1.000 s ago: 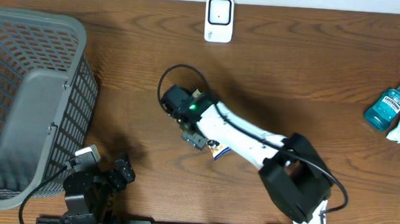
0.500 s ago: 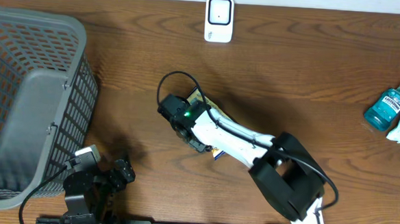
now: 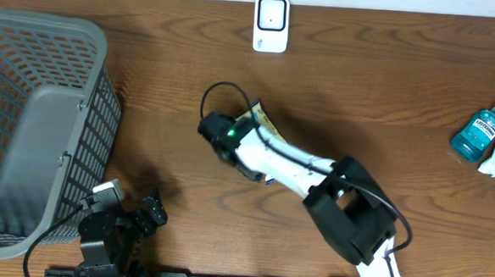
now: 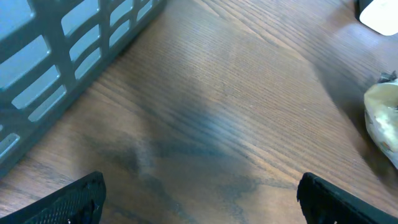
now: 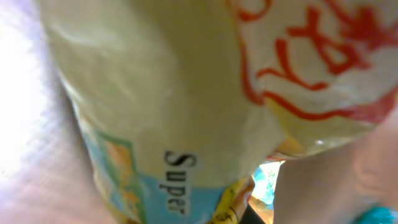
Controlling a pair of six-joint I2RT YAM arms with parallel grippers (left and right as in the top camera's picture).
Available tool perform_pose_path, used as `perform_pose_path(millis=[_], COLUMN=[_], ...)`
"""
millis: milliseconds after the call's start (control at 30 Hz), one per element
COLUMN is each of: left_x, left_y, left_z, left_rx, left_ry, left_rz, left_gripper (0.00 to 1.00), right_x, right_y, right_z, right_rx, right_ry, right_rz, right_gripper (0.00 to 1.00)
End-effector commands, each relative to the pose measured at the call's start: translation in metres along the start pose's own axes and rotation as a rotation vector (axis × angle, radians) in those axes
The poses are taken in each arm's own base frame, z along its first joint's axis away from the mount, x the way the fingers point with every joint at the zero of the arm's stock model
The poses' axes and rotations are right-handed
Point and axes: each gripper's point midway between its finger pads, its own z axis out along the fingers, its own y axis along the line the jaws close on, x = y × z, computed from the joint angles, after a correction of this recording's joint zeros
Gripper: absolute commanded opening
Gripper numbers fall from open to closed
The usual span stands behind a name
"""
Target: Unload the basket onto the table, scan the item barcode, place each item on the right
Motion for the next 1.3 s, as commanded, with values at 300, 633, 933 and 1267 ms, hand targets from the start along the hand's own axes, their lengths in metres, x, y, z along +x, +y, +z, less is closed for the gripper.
perform_pose_path(millis=[300, 633, 933, 1267], left_x=[-0.004, -0.003, -0.004, -0.003], left_y=[0.0, 0.0, 0.0, 0.0], left_z=[-0.002, -0.002, -0.002, -0.002], left_rx=[-0.003, -0.003, -0.003, -0.003], left_ry=[-0.014, -0.013, -0.014, -0.013], left_rz=[0.009, 0.008, 0.009, 0.008], left_gripper=[0.98, 0.98, 0.98, 0.98], right_x=[0.008, 0.018, 0.023, 0.027], right_y=[0.061, 0.067, 0.072, 0.071], right_z=[-0.156, -0.198, -0.202, -0.198], right_rx=[-1.285, -1.482, -1.497, -1.494], right_ry=[-0.628, -0.995, -0.992, -0.953], right_rz=[-0.421, -0.527, -0.548, -0.541], right_gripper=[0.01, 0.01, 0.01, 0.01])
